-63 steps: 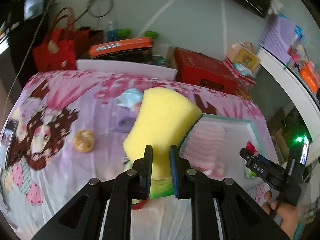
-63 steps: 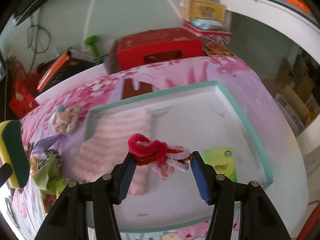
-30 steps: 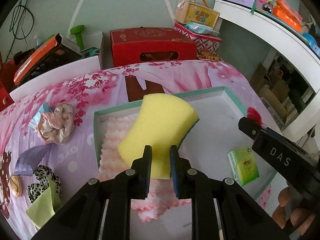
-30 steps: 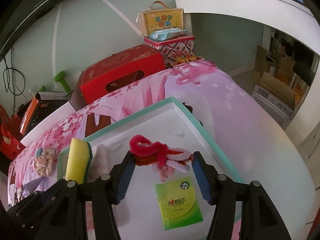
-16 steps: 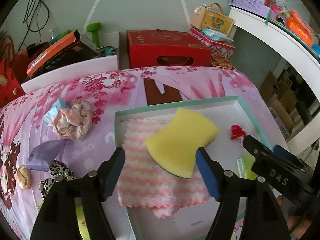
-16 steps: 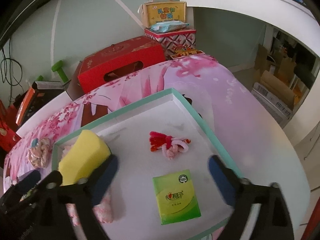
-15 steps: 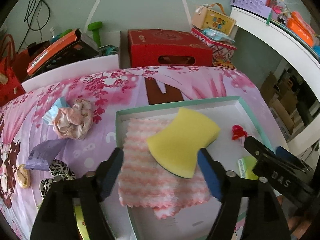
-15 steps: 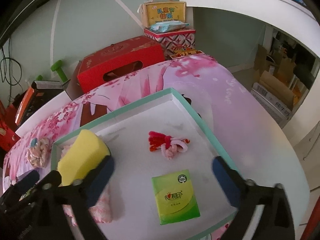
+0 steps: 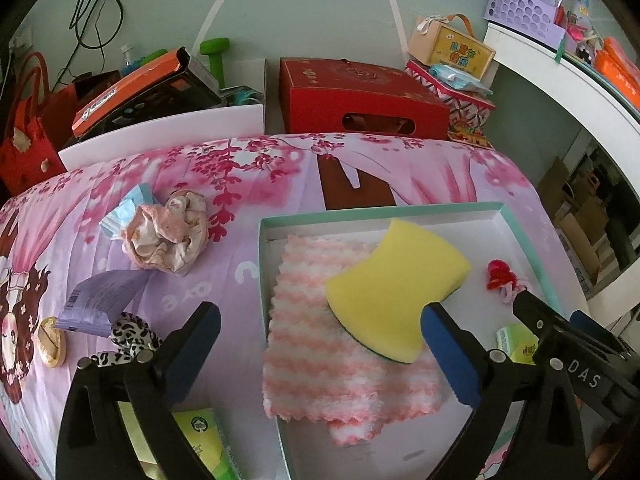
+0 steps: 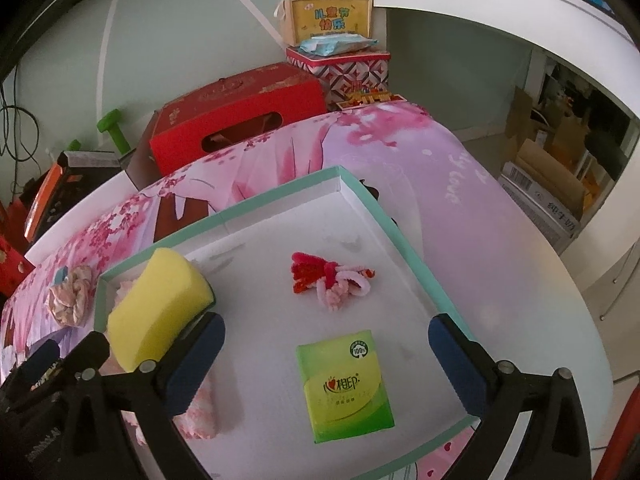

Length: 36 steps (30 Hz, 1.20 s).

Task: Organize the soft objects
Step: 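Release the sponge onto the towel with the left gripper while the right gripper drops the hair tie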

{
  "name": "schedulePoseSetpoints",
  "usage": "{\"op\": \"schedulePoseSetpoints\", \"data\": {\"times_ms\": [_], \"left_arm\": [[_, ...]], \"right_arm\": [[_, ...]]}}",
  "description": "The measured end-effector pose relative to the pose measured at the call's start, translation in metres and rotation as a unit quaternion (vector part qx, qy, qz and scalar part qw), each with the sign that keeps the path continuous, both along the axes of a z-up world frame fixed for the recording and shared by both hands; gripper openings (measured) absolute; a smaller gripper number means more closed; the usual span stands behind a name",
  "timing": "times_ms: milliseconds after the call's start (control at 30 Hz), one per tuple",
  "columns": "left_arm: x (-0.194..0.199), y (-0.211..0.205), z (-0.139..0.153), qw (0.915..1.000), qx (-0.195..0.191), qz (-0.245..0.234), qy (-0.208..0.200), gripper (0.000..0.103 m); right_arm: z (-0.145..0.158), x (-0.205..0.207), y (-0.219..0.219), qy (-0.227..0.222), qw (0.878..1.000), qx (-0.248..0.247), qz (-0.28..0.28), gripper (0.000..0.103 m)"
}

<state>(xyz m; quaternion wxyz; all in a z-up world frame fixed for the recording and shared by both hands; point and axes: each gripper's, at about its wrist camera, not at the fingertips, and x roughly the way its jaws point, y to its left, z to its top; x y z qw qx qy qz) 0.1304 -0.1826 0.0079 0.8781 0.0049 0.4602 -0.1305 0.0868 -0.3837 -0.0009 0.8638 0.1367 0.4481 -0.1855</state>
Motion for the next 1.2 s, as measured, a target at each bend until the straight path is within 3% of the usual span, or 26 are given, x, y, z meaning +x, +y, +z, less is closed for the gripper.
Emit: {"op": "schedulePoseSetpoints", "data": {"times_ms": [200, 367, 500, 733, 967, 1200], "left_arm": [[-0.003, 0.006, 0.006, 1.0, -0.001, 0.005, 0.0, 0.1], [-0.007, 0.023, 0.015, 0.9999, -0.007, 0.014, 0.0, 0.1], [-0.011, 0.045, 0.027, 0.9992, -0.011, 0.036, -0.011, 0.1], [-0.018, 0.097, 0.04, 0.9955, -0.007, 0.092, -0.022, 0.1], [-0.028, 0.169, 0.044, 0.984, -0.014, 0.177, -0.01, 0.1], [-0.045, 0.216, 0.044, 0.9728, -0.02, 0.231, -0.004, 0.1]], "right_arm": [[0.002, 0.0, 0.004, 0.003, 1.0, 0.001, 0.007, 0.103], [0.015, -0.004, 0.009, -0.025, 1.0, -0.006, 0.006, 0.103], [0.025, -0.004, 0.021, -0.049, 0.999, -0.008, 0.023, 0.103], [0.029, 0.002, 0.051, -0.051, 0.996, -0.004, 0.07, 0.103], [0.038, 0.003, 0.086, -0.069, 0.991, 0.012, 0.118, 0.103], [0.043, 0.001, 0.131, -0.08, 0.98, 0.03, 0.179, 0.103]]}}
